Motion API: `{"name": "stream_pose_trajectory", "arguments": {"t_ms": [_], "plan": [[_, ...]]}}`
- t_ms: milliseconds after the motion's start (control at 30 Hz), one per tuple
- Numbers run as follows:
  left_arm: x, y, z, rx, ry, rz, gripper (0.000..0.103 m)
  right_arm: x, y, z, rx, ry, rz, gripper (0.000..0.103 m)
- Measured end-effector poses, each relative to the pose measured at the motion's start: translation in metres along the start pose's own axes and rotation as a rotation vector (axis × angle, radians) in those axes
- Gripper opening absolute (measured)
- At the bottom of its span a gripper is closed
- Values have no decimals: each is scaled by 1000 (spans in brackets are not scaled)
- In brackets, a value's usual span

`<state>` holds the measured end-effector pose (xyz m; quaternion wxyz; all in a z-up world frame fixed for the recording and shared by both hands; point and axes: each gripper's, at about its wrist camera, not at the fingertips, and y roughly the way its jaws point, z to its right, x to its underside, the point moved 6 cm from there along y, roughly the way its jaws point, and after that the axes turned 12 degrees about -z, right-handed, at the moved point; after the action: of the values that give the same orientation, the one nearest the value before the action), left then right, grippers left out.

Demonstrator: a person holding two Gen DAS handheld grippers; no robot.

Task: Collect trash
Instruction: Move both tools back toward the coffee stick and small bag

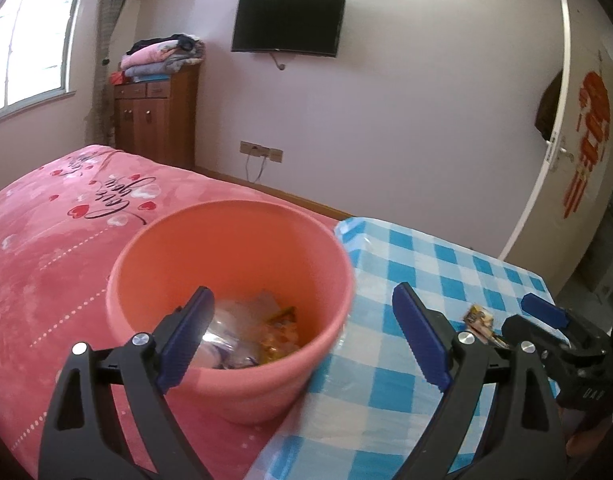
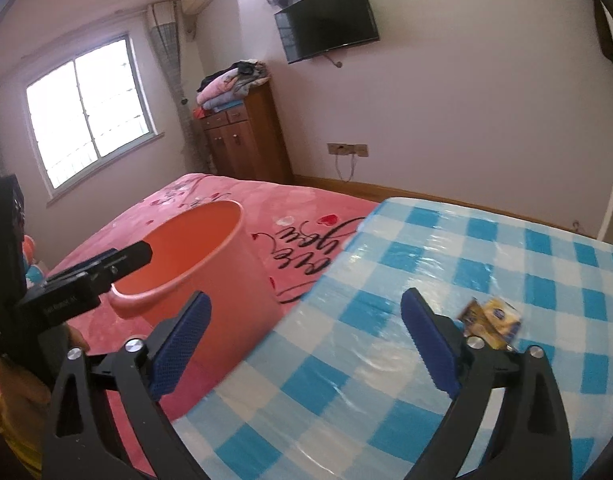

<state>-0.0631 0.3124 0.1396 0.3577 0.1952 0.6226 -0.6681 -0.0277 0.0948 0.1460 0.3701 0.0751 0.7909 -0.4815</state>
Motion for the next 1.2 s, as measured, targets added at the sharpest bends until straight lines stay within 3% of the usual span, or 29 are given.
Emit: {"name": "stream_pose_trajectory", "arguments": {"t_ms": [733,1200], "plan": [[35,13,91,60,134,-88,91,60,-35,78,155,87,30,95],[55,40,146,58,211,-163,91,88,-41,126,224,137,45,95]]}}
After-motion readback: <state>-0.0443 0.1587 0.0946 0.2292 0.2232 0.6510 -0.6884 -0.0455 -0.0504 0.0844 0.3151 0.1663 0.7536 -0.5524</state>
